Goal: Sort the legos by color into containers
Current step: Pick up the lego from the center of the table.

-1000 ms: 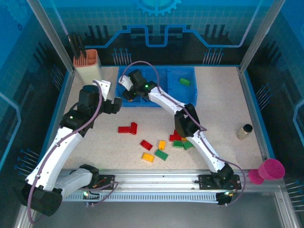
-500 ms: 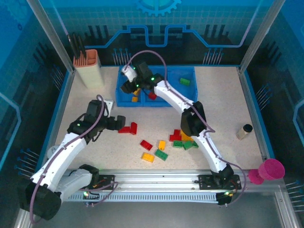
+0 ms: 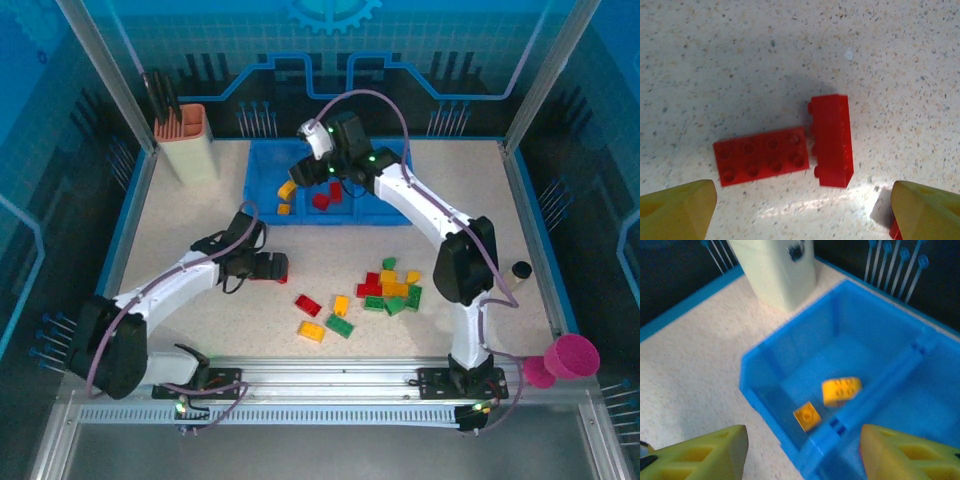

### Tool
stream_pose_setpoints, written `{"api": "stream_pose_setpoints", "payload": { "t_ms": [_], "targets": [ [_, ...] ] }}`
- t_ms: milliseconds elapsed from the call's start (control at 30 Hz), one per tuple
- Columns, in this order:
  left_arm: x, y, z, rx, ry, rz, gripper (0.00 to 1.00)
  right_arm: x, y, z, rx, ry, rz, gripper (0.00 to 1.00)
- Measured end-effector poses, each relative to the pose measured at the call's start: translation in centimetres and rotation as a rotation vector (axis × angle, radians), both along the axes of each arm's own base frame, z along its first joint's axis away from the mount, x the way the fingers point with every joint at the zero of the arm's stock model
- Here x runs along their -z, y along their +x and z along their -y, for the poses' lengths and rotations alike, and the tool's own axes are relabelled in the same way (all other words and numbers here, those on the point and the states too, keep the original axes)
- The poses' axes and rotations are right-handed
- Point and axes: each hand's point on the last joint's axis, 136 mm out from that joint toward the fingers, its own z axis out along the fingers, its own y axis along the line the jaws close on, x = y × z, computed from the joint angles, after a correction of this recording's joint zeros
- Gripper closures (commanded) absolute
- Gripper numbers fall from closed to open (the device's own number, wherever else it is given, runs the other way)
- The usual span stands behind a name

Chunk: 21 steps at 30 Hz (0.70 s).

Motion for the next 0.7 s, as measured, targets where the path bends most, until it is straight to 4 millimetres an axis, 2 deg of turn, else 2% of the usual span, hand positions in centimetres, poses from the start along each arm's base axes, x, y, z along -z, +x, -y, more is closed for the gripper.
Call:
{"api": "stream_pose_setpoints", "payload": {
  "t_ms": [167, 267, 433, 633, 700],
  "targets": [
    [0.9, 1.2, 1.6, 0.022, 0.021, -0.017, 0.11, 3.5, -1.3, 2.5, 0.066, -0.067, -0.082, 0.35],
    [1.5, 1.9, 2.5, 0.036, 0.038, -0.028, 0.12, 4.6, -2.5, 3.5, 0.085, -0.072, -0.125, 0.34],
    [2.8, 2.6, 3.0, 0.042, 0.064, -0.05, 0.14, 5.0, -2.7, 4.5, 0.121, -0.054, -0.171, 0.32],
    [4.4, 2.9, 3.0, 0.035, 0.088, -0.086, 0.23, 5.3, -2.7, 5.1, 0.139, -0.036, -0.214, 0.31],
    [4.9, 3.1, 3.1, 0.028, 0.09, -0.098, 0.29, 5.4, -2.8, 5.2, 0.141, -0.039, -0.222, 0.31]
  ]
}}
